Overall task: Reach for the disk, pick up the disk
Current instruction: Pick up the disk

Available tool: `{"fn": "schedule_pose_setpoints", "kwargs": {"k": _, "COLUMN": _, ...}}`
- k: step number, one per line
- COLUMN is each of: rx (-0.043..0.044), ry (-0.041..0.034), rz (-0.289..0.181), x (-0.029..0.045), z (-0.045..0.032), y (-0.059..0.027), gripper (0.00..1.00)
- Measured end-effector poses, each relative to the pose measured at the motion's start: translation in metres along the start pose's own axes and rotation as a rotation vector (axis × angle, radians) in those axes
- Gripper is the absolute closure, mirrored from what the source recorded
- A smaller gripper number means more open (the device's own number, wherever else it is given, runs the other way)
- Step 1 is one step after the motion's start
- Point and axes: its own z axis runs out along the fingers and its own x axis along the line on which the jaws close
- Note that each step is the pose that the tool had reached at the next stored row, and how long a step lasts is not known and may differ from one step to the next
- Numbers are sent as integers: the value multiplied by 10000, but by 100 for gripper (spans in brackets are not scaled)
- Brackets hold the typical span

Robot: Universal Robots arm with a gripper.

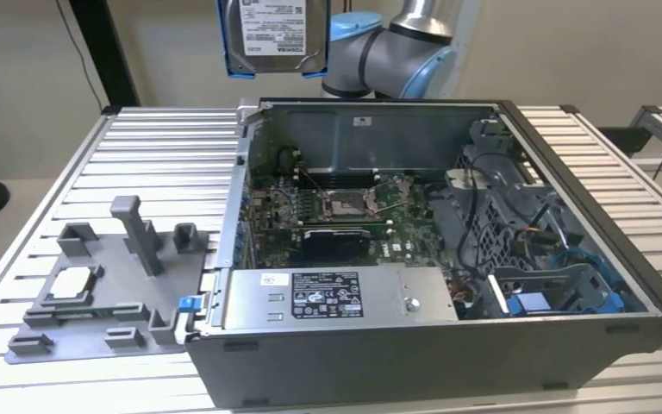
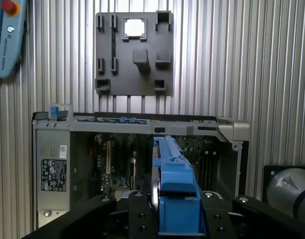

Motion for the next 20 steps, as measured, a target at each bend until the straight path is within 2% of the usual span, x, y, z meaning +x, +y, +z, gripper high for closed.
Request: {"fn": "schedule_pose_setpoints", "kwargs": {"k": 20, "rx": 17, "ry": 0, "rz": -2, "x": 4, "z": 3, "y": -649, "gripper": 100}}
